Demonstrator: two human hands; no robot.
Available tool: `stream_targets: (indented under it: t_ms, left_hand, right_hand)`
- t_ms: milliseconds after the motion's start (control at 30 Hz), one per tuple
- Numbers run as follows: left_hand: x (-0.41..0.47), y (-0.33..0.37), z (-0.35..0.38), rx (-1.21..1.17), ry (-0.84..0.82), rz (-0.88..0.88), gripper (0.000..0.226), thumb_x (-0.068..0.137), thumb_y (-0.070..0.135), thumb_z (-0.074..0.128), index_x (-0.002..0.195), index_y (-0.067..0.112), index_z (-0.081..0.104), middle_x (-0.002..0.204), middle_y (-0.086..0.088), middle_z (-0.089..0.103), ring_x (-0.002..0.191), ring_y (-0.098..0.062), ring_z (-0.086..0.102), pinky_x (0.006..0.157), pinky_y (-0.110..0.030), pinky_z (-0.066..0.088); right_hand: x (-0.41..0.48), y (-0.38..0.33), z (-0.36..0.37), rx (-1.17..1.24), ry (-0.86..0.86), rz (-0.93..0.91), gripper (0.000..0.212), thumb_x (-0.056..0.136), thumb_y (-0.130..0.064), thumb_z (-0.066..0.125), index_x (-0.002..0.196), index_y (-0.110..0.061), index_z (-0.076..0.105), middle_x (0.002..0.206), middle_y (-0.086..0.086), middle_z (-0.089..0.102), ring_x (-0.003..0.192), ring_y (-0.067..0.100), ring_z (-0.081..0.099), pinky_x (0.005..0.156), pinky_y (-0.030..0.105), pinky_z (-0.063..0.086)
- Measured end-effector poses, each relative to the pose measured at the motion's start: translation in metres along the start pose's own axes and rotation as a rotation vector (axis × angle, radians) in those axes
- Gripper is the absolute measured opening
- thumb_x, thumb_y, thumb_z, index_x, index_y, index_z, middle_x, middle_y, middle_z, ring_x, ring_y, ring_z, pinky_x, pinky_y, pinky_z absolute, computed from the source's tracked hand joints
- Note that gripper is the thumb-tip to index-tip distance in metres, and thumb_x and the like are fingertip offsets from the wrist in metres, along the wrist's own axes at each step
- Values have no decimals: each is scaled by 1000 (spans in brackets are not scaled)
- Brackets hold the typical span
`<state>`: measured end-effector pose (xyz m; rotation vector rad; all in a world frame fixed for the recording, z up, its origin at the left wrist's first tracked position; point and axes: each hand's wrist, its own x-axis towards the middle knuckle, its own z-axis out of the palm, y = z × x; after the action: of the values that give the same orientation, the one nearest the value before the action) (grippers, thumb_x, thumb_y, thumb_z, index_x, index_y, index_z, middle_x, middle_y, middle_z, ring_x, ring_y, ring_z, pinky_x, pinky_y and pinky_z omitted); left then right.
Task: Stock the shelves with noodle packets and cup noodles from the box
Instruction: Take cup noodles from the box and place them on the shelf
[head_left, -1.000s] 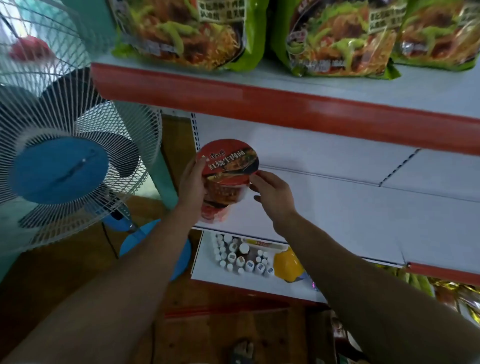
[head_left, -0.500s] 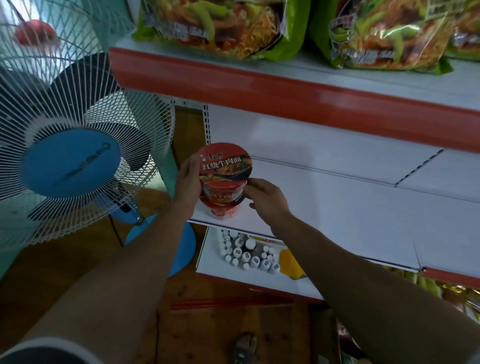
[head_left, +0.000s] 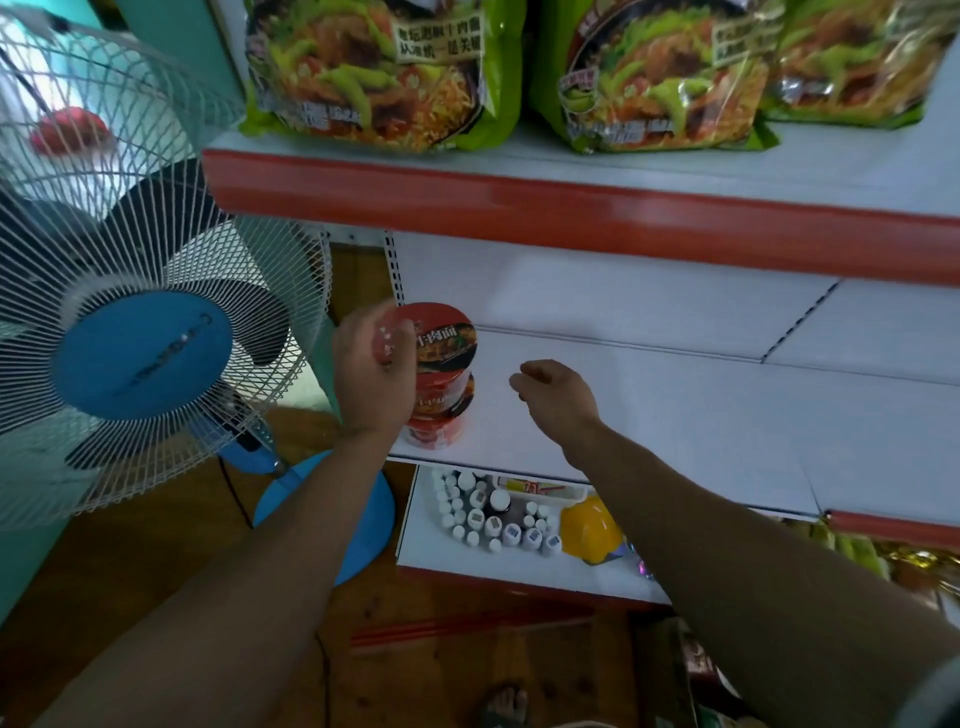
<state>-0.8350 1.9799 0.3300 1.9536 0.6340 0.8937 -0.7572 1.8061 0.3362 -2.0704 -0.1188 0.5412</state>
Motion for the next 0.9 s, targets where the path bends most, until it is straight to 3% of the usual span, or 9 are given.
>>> stream_targets:
  t_ms: [133, 267, 433, 567, 733, 833, 900]
  left_hand:
    - [-30, 40, 27, -62, -167, 115, 23, 97, 30, 57, 116, 21, 65, 104, 12, 64, 93, 8, 58, 75, -4, 44]
    - [-73, 67, 70, -87, -434, 65, 21, 89, 42, 52, 106, 34, 63, 97, 7, 73, 89, -6, 66, 76, -22, 54]
    - [-134, 87, 134, 4, -792, -82, 25, 82, 52, 53, 98, 37, 65, 96, 9, 73, 90, -14, 68, 87, -41, 56]
    - [-200, 103, 182, 165, -1084, -64, 20, 96, 43, 56, 107, 29, 66, 102, 6, 67, 95, -18, 63, 84, -36, 52]
    - [-283, 127, 235, 368, -1297, 39, 20, 94, 44, 54, 90, 27, 62, 90, 2, 65, 84, -18, 61, 65, -28, 40]
    - [-338, 141, 269, 464, -1362, 55, 20, 91, 47, 54, 94, 30, 63, 94, 6, 65, 87, -17, 60, 66, -29, 41]
    - [-380, 146, 292, 530, -1418, 23, 25, 93, 44, 51, 95, 22, 63, 95, 0, 65, 87, -21, 60, 68, -32, 42]
  right_hand:
    - [-10, 11, -31, -55, 57, -13, 44, 93, -31, 58, 136, -20, 56, 132, -1, 61, 117, 21, 57, 97, 30, 46]
    - [-27, 39, -76, -97, 151, 19, 42, 94, -31, 59, 135, -20, 58, 130, -2, 63, 118, 19, 57, 91, 23, 40]
    - [-56, 97, -150, -164, 308, 153, 40, 93, -30, 59, 131, -19, 60, 130, 2, 64, 120, 24, 57, 96, 27, 43]
    - [-91, 158, -208, -196, 369, 298, 42, 91, -28, 57, 131, -18, 60, 128, 5, 65, 118, 27, 59, 98, 31, 45]
    - [-130, 238, -273, -261, 361, 395, 28, 92, -31, 54, 113, -14, 62, 107, 8, 68, 93, 29, 61, 77, 31, 46]
    - [-151, 294, -318, -300, 351, 426, 35, 93, -34, 53, 122, -17, 58, 108, 5, 65, 88, 23, 58, 74, 31, 46]
    - [-165, 335, -350, -313, 310, 455, 38, 94, -33, 52, 129, -18, 55, 116, 4, 64, 92, 24, 60, 73, 30, 47]
